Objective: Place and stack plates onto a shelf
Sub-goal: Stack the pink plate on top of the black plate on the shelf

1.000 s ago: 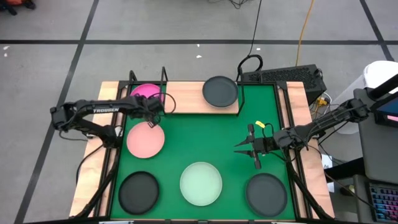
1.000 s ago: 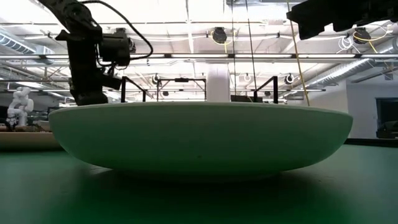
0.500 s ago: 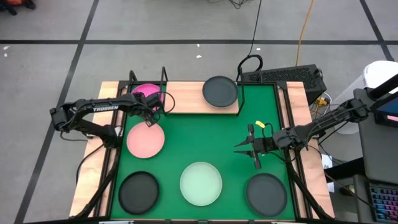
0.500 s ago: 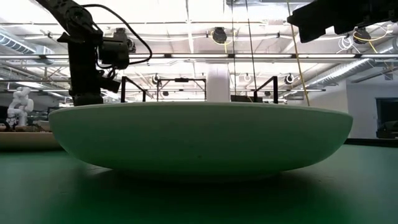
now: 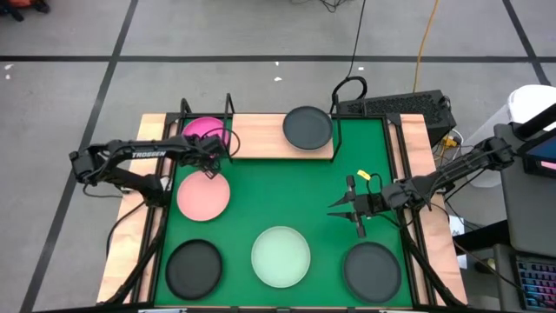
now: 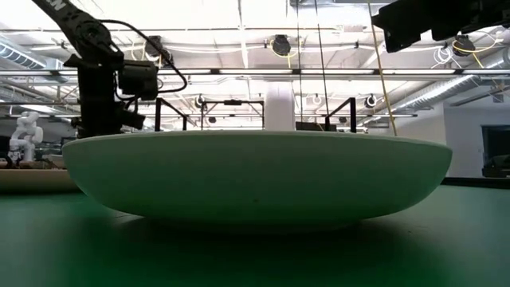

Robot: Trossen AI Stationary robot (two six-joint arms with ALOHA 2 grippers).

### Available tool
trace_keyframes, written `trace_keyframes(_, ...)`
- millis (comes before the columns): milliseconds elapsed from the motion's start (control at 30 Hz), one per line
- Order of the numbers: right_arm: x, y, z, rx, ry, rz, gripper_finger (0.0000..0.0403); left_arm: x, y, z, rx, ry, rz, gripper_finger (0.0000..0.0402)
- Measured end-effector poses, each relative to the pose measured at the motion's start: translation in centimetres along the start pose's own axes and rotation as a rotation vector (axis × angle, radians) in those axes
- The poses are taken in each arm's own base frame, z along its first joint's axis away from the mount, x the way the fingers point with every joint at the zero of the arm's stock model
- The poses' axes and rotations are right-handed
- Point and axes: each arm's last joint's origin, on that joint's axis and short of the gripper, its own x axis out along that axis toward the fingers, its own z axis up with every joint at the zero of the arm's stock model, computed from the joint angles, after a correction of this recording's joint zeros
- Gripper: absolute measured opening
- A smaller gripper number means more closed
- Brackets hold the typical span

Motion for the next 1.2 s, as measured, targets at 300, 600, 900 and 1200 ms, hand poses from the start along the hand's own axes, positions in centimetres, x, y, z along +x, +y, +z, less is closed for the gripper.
trace_keyframes(300, 0.0, 0.0, 0.1, -0.003, -0.008, -0.002, 0.008, 1.3, -0.2, -0.9, 0.0, -0.029, 0.021, 0.0179)
trace_keyframes(600, 0.0, 0.0, 0.3, 0.003, -0.035, -0.004, 0.008, 1.7, 0.1, -1.3, -0.088, -0.032, 0.058, 0.0037)
trace_keyframes(900, 0.0, 0.0, 0.4, 0.005, -0.037, -0.004, 0.008, -1.4, 0.2, -0.3, -0.184, -0.142, -0.033, 0.001)
trace_keyframes(1200, 0.0, 0.0, 0.4, 0.004, -0.038, -0.004, 0.008, -6.3, 1.0, -0.4, -0.277, -0.333, -0.015, 0.001)
